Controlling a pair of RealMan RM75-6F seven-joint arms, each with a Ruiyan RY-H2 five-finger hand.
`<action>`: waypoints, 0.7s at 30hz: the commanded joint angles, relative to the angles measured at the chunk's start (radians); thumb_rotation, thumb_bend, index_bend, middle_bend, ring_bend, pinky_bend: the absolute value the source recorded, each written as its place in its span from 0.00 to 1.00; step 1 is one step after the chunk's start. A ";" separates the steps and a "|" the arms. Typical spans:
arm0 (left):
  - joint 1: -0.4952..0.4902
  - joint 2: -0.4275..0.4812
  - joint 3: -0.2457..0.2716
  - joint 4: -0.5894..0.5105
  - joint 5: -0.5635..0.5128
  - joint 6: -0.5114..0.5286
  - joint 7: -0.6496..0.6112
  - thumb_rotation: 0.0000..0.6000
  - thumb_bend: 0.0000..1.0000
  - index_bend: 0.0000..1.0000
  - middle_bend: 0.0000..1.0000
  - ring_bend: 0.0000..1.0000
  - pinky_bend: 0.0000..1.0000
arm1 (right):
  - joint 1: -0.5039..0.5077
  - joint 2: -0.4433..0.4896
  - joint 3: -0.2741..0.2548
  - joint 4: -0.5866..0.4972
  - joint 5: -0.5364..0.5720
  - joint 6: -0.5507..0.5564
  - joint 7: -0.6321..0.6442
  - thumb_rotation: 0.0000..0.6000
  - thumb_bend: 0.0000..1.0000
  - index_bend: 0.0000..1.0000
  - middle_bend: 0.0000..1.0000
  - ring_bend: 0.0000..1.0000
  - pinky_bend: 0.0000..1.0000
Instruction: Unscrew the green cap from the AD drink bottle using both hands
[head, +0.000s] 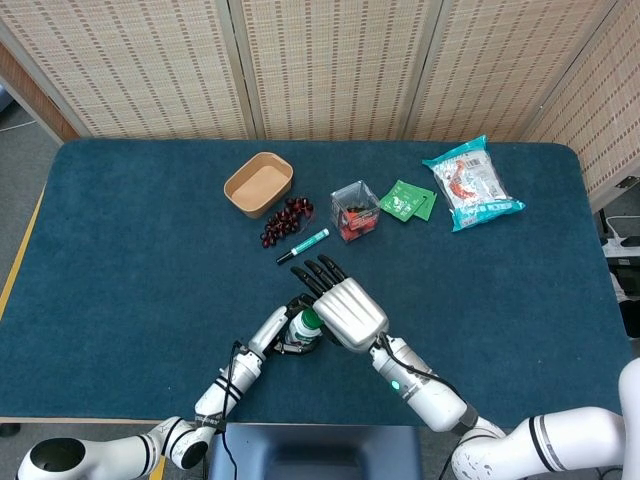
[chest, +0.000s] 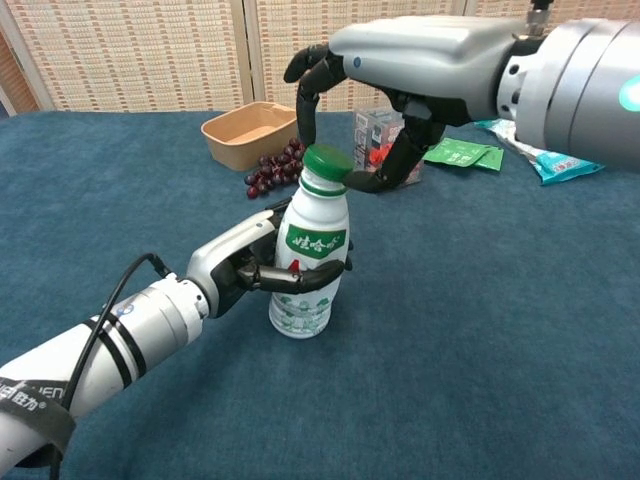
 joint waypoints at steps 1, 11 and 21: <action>0.001 0.001 0.001 -0.001 0.000 0.000 -0.001 1.00 0.82 0.71 0.78 0.33 0.05 | -0.007 0.002 0.006 -0.002 -0.011 0.010 0.010 1.00 0.27 0.67 0.06 0.00 0.00; 0.014 0.008 -0.001 0.011 0.002 0.023 -0.024 1.00 0.81 0.71 0.78 0.33 0.05 | -0.064 0.091 0.008 -0.004 -0.051 0.048 0.065 1.00 0.27 0.67 0.07 0.00 0.00; 0.051 -0.001 -0.002 0.075 0.039 0.130 -0.135 1.00 0.73 0.67 0.68 0.25 0.03 | -0.189 0.184 -0.134 0.111 -0.140 0.029 0.151 1.00 0.27 0.65 0.07 0.00 0.00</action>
